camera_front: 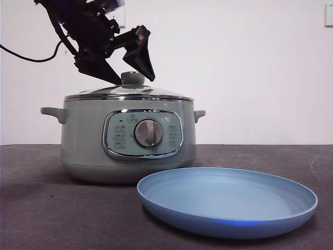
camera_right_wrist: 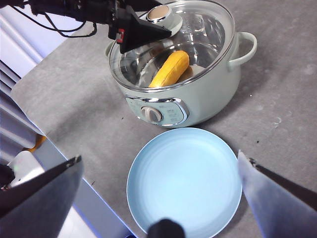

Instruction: Take the corn out from the steamer,put the corn on the plate,close the lid

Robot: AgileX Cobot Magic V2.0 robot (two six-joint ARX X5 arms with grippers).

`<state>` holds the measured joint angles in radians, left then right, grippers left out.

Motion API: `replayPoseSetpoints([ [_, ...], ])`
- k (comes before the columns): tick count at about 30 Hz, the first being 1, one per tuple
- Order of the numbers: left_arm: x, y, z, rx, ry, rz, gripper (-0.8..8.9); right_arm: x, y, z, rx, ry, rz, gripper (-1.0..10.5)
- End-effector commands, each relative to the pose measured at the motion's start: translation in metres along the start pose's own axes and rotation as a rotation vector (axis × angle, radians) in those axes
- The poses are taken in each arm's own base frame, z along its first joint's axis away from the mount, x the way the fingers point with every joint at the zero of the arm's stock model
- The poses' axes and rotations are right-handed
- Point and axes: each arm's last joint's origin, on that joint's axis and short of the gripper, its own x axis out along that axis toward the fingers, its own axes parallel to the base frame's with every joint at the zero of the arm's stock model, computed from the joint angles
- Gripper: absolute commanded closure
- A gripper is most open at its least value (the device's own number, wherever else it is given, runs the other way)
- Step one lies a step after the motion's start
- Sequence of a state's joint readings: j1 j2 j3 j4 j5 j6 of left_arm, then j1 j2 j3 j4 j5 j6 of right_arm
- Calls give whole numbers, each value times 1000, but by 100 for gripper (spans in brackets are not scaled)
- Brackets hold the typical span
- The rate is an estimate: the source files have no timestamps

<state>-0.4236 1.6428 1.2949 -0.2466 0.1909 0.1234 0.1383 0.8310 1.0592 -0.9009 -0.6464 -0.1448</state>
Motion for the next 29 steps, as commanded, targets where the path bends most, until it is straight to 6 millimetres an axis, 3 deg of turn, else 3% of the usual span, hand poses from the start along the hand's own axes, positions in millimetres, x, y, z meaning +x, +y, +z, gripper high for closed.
replayPoseSetpoints([
  [1,4,-2,-2,14,10,-2,392,0,0,0,-3,-1,0,329],
  [5,4,-2,-3,13,15,-4,635,0,0,0,-2,-1,1,329],
  [10,4,-3,-3,9,18,-6,827,0,0,0,-2,0,0,330],
  [20,-2,-3,2,12,-6,-4,822,0,0,0,-2,0,0,330],
  [29,-36,-7,22,11,-131,8,822,0,0,0,5,0,0,329],
])
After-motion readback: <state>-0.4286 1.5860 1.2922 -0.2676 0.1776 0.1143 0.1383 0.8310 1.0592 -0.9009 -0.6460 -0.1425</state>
